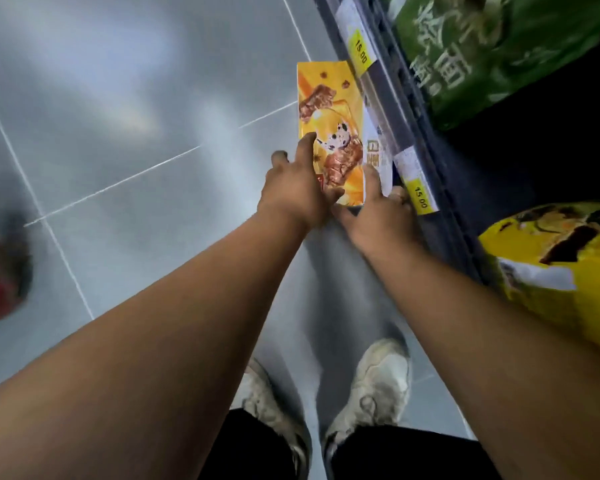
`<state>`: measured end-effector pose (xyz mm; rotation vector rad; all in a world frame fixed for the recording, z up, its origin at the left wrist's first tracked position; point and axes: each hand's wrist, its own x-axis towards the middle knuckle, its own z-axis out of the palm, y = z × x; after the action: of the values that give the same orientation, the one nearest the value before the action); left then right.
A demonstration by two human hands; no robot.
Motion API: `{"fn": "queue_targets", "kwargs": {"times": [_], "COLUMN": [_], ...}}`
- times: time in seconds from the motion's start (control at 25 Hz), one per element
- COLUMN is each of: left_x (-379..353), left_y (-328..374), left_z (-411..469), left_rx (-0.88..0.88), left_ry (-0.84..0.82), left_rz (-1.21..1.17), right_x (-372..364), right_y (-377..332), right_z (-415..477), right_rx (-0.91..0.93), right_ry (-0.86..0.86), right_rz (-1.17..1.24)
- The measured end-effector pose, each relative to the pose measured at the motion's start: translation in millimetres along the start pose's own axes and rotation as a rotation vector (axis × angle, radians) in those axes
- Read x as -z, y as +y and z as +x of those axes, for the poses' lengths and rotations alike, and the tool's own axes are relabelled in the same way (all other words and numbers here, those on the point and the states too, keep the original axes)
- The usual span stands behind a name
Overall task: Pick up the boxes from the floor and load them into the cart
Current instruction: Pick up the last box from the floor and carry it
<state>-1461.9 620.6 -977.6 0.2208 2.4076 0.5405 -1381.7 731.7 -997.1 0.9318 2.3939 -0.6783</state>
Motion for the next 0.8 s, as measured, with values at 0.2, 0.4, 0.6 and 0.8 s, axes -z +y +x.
{"fn": "queue_targets", "kwargs": {"times": [0.2, 0.4, 0.6, 0.8], "left_x": [-39, -45, -28, 20], "left_y": [-21, -40, -67, -82], "left_z": [47, 57, 22, -33], "left_rx": [0.044, -0.025, 0.004, 0.032], "left_ry": [-0.110, -0.131, -0.134, -0.098], "left_rz": [-0.163, -0.259, -0.334, -0.492], "right_x": [-19, -22, -32, -15], "right_y": [8, 7, -13, -46], "right_z": [48, 57, 25, -33], "right_rx": [-0.038, 0.017, 0.103, 0.132], "right_ry": [0.037, 0.056, 0.060, 0.059], "right_rz": [0.108, 0.236, 0.200, 0.252]}}
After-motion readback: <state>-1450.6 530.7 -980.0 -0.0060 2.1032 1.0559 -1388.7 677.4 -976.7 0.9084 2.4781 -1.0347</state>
